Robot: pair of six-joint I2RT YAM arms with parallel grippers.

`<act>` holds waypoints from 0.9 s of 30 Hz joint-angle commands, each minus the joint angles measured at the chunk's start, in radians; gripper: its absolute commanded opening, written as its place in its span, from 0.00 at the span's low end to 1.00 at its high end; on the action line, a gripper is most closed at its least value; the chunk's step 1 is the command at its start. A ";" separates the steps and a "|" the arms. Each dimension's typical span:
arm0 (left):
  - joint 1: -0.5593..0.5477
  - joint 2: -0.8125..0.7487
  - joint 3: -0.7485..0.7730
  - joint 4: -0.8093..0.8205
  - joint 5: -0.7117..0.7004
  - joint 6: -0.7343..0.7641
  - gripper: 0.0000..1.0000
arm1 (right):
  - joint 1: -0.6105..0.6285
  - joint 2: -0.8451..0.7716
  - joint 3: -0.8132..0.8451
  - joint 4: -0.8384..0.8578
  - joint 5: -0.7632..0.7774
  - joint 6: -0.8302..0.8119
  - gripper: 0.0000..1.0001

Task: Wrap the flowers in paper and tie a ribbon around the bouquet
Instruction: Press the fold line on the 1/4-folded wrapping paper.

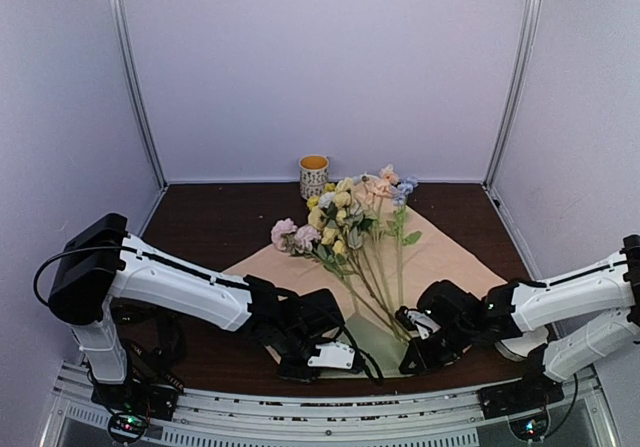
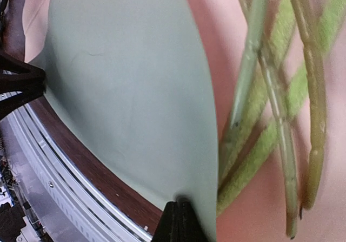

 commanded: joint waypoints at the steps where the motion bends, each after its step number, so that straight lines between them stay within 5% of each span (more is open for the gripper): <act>1: 0.002 0.053 -0.048 -0.103 0.033 -0.005 0.17 | -0.010 -0.086 -0.062 -0.256 0.156 0.042 0.00; 19: 0.006 0.058 -0.045 -0.106 0.039 0.002 0.17 | -0.015 -0.254 0.038 -0.559 0.291 0.047 0.00; 27: 0.006 0.058 -0.045 -0.105 0.040 0.004 0.17 | -0.163 -0.135 0.206 -0.463 0.381 -0.109 0.00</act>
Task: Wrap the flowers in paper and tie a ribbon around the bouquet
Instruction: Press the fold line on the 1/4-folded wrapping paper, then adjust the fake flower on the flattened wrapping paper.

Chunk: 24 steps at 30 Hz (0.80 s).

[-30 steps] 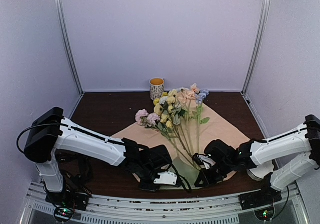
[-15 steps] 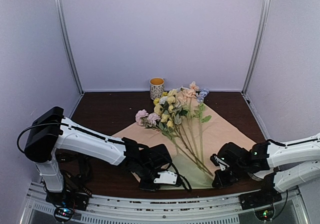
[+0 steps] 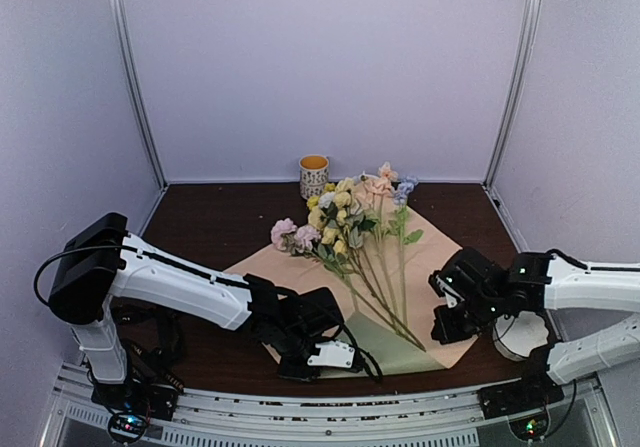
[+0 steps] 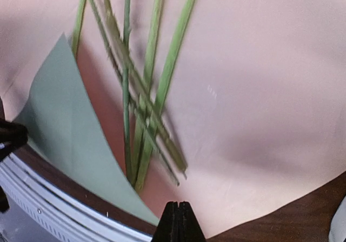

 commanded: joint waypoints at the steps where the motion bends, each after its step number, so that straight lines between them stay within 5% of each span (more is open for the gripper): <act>1: -0.002 0.057 -0.045 -0.106 0.024 0.003 0.17 | -0.100 0.140 0.061 0.056 0.113 -0.118 0.00; 10: -0.002 0.057 -0.045 -0.104 0.020 0.003 0.17 | -0.103 0.420 0.141 0.187 0.016 -0.197 0.00; 24: -0.002 0.059 -0.047 -0.103 0.023 0.002 0.17 | -0.043 0.541 0.234 0.332 -0.148 -0.177 0.00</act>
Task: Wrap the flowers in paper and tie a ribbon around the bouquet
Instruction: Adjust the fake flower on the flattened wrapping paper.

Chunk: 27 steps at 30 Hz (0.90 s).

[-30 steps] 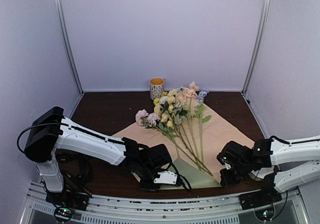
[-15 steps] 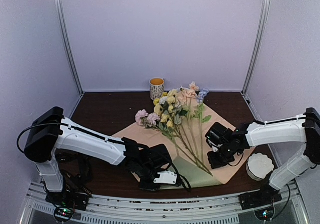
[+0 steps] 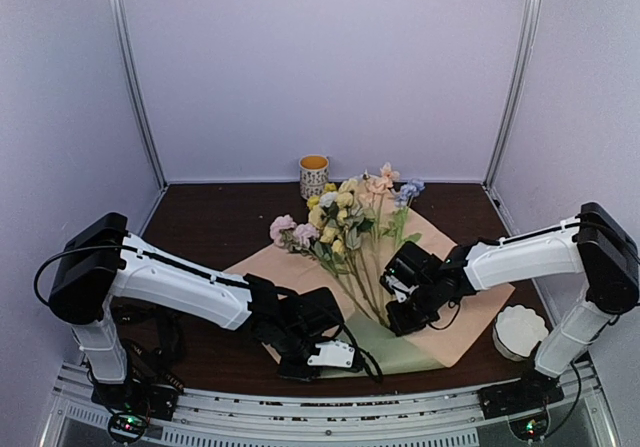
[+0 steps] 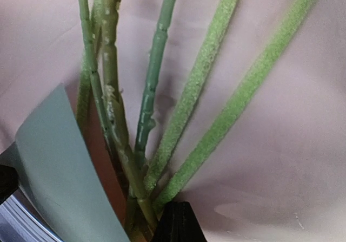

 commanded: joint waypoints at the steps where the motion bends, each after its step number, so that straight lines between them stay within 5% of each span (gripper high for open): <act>1: -0.002 0.058 -0.047 -0.102 0.022 0.002 0.17 | 0.008 0.009 0.032 0.075 -0.079 0.005 0.00; 16: -0.002 0.057 -0.046 -0.100 0.024 0.005 0.17 | -0.023 -0.229 0.029 -0.220 0.172 -0.059 0.00; 22: 0.000 0.060 -0.047 -0.100 0.027 0.007 0.17 | 0.166 -0.322 -0.083 -0.031 -0.095 -0.065 0.00; 27: 0.001 0.059 -0.048 -0.099 0.030 0.009 0.17 | 0.204 -0.229 -0.168 0.175 -0.210 0.021 0.00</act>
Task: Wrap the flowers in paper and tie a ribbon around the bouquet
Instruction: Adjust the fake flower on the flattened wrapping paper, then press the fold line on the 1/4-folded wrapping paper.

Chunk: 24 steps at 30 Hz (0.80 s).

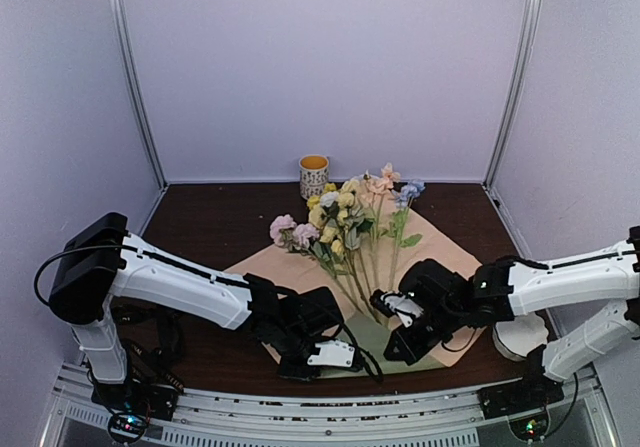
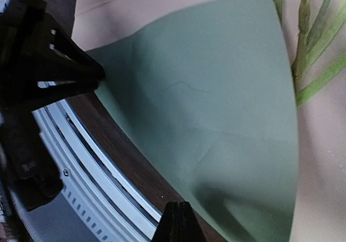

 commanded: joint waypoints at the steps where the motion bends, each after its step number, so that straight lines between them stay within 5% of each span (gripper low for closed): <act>1: -0.002 0.058 -0.047 -0.099 0.025 0.009 0.17 | 0.005 0.093 -0.071 0.203 -0.126 0.072 0.00; 8: -0.002 0.058 -0.048 -0.099 0.025 0.008 0.17 | 0.000 0.190 -0.107 0.165 -0.069 0.125 0.00; 24: -0.002 0.060 -0.046 -0.101 0.027 0.012 0.17 | -0.072 -0.099 -0.240 -0.204 0.111 0.224 0.00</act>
